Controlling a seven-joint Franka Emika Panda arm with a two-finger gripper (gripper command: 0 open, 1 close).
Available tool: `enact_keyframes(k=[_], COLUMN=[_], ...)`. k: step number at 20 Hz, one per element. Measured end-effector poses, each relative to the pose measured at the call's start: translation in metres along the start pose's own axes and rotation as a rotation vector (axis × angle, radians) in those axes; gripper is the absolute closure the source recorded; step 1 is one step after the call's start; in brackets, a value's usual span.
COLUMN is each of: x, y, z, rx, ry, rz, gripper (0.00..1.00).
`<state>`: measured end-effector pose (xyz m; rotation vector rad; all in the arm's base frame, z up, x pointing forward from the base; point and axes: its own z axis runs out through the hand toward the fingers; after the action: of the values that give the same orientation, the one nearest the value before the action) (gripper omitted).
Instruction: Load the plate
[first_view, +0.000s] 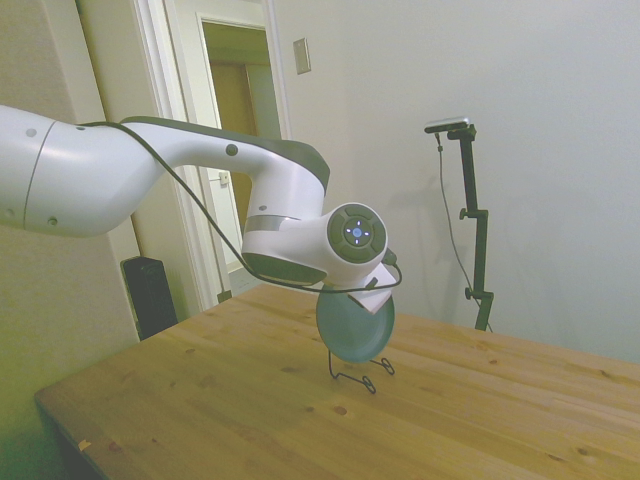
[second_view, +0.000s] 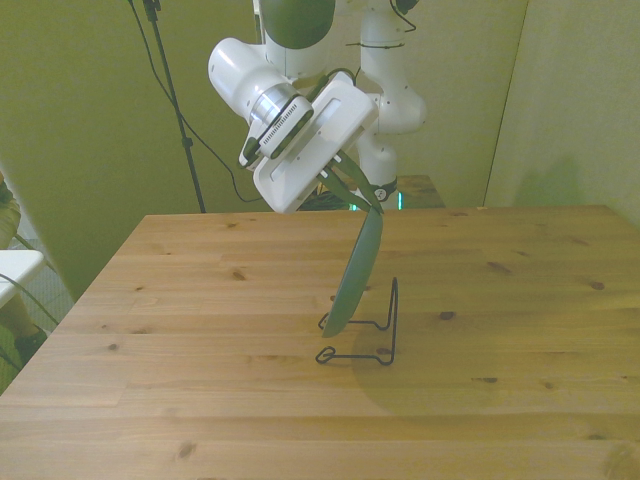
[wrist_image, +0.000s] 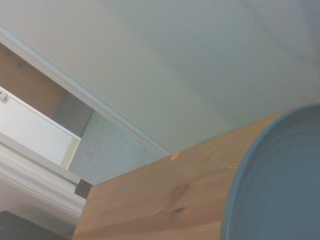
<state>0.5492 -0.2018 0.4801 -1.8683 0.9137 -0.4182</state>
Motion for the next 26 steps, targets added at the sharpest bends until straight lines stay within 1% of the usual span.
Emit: enact_keyframes(k=[5,13,26], x=[0.004,0.005,-0.001], y=[0.009,0.022,0.017], z=[0.007,0.009,0.019], rx=[-0.001,-0.003,-0.002], ry=[-0.004,-0.006,-0.024], rz=[0.004,0.009,-0.006], gripper=[1.0,1.0,1.0])
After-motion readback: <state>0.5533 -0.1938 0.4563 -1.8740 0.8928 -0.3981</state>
